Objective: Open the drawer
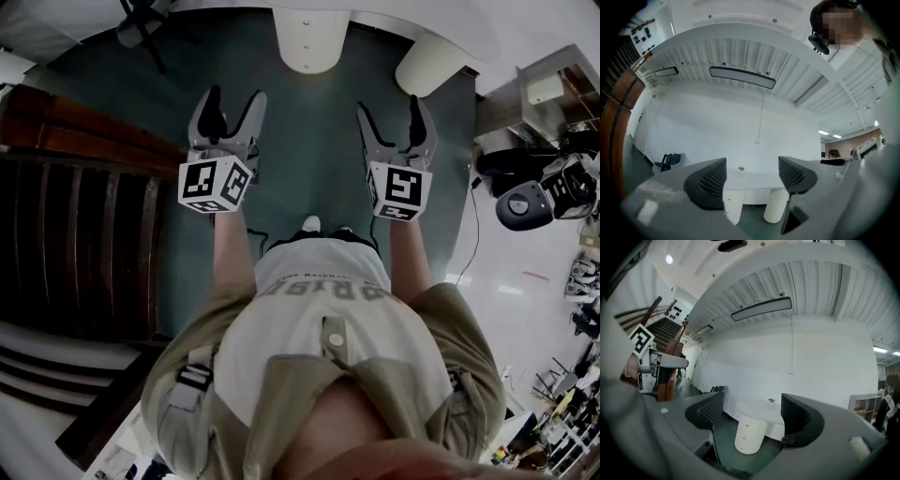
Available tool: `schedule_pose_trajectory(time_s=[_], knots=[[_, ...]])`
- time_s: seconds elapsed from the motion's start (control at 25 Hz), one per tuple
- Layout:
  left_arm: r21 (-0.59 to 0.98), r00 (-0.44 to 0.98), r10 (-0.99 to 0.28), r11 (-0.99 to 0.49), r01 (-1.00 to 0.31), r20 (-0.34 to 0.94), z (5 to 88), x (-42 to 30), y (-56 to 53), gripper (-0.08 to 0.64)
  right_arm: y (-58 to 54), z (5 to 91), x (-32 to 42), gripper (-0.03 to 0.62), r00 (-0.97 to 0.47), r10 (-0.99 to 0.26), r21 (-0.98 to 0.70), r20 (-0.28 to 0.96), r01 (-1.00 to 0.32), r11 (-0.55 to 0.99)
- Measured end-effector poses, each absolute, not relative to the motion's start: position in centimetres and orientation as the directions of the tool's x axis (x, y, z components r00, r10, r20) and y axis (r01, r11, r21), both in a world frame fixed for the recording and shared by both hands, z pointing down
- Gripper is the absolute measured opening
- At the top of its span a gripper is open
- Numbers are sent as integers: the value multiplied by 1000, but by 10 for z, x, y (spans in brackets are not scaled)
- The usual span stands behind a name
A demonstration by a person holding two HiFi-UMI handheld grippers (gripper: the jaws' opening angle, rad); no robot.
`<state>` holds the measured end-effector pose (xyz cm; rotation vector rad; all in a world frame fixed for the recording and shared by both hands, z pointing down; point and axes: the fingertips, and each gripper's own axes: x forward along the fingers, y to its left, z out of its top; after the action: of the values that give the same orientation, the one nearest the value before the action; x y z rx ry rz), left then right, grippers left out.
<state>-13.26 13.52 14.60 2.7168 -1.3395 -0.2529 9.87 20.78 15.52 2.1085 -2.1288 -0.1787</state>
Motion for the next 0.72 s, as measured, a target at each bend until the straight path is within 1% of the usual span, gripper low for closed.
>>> schedule_pose_trajectory(time_s=[0.36, 0.72], knots=[[159, 604, -789, -614, -773, -109, 152, -117, 111, 350, 185, 159, 122, 376, 16, -1000, 163, 7, -987, -14], [157, 577, -810, -586, -795, -98, 162, -104, 67, 350, 129, 175, 135, 376, -20, -1000, 138, 21, -990, 23]])
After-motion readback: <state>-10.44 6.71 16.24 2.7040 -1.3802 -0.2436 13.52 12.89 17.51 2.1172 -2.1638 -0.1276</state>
